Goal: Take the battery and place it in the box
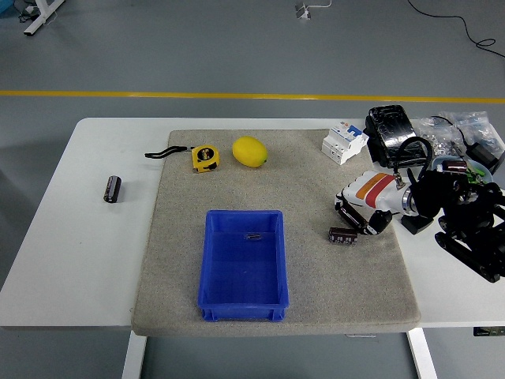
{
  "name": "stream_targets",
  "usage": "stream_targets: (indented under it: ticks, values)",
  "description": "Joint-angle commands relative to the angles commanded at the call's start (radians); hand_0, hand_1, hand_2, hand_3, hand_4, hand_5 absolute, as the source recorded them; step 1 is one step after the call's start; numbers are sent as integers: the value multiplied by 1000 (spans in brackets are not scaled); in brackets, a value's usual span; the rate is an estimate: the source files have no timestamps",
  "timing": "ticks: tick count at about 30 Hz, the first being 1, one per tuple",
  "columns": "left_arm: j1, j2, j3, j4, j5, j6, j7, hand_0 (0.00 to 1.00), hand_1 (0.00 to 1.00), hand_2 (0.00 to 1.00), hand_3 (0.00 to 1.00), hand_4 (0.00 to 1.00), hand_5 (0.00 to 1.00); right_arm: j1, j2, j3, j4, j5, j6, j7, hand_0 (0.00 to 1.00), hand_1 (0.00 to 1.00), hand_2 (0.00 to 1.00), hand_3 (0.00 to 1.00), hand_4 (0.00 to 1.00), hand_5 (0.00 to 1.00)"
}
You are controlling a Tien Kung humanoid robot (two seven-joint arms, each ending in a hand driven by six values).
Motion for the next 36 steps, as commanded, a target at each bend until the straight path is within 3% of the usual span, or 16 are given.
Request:
stream_targets:
  ticks: [9,15,21,27,31,36]
  values:
    - [5,4,-6,0,10,-6,1,614,554,619,620,621,687,2,-19,28,29,-11,8,-5,530,514,583,539,728,132]
    - [11,6,-13,2,19,-7,3,613,554,616,620,621,688,-9,-35,141,104,-59,27,-27,555,523,585,538,730,142]
    - [15,7,-9,2,9,-2,2,612,553,616,621,621,689,-38,-52,305,268,-138,82,-84,574,545,595,540,743,173]
    - [17,9,-10,2,10,-3,2,609,552,616,622,621,689,-63,-70,389,493,-163,129,-127,595,569,607,540,773,208]
    - [18,8,-11,2,11,-3,2,609,552,616,622,621,689,-68,-70,365,640,-173,150,-145,595,569,607,540,773,208]
    - [18,8,-11,1,12,-4,3,609,553,616,621,622,690,-60,-56,284,748,-169,142,-140,618,617,631,541,789,216]
